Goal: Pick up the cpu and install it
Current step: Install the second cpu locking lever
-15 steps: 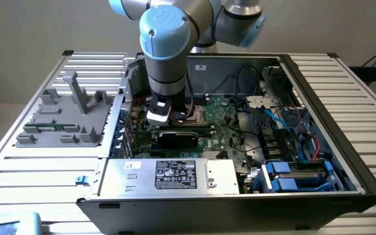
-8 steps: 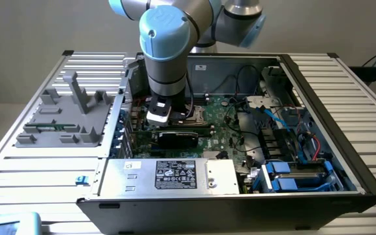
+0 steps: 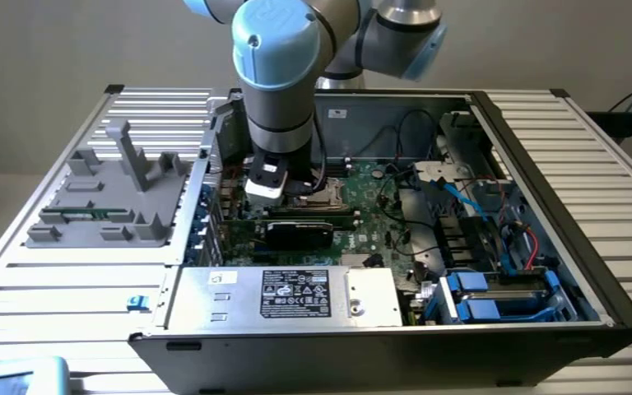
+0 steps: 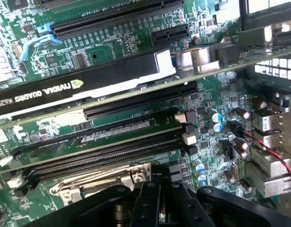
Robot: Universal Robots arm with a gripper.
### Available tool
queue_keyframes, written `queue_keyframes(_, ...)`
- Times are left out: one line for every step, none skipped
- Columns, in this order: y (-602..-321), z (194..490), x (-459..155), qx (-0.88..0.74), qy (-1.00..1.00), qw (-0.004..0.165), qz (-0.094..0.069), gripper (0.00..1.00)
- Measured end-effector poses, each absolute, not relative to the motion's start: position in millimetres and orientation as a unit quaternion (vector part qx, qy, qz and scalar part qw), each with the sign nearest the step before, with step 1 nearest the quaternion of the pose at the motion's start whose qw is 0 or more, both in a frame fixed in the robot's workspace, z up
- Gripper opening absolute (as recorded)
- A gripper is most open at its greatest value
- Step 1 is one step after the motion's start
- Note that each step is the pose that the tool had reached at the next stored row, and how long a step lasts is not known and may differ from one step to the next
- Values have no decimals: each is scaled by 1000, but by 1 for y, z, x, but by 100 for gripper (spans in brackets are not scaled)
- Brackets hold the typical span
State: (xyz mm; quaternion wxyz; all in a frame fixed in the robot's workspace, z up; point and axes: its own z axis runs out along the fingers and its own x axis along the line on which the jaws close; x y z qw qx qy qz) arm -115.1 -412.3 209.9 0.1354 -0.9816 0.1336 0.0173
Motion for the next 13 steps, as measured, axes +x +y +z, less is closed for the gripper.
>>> queue_keyframes(-412, 214, -115, -982, 134, 135, 17, 11)
queue_keyframes(-412, 219, -115, -982, 134, 135, 17, 11)
queue_keyframes(-412, 224, -115, -982, 134, 135, 17, 11)
queue_keyframes(-412, 228, -114, -982, 134, 135, 17, 11)
queue_keyframes(-412, 232, -114, -982, 134, 135, 17, 11)
queue_keyframes(-412, 235, -114, -982, 134, 134, 17, 11)
queue_keyframes(-411, 239, -113, -982, 134, 133, 17, 11)
queue_keyframes(-410, 241, -112, -982, 134, 132, 17, 11)
queue_keyframes(-409, 244, -112, -982, 134, 130, 17, 11)
queue_keyframes(-408, 246, -111, -983, 134, 128, 17, 11)
queue_keyframes(-407, 249, -110, -983, 134, 125, 16, 11)
queue_keyframes(-406, 251, -110, -983, 134, 122, 16, 11)
queue_keyframes(-405, 252, -109, -984, 134, 118, 15, 11)
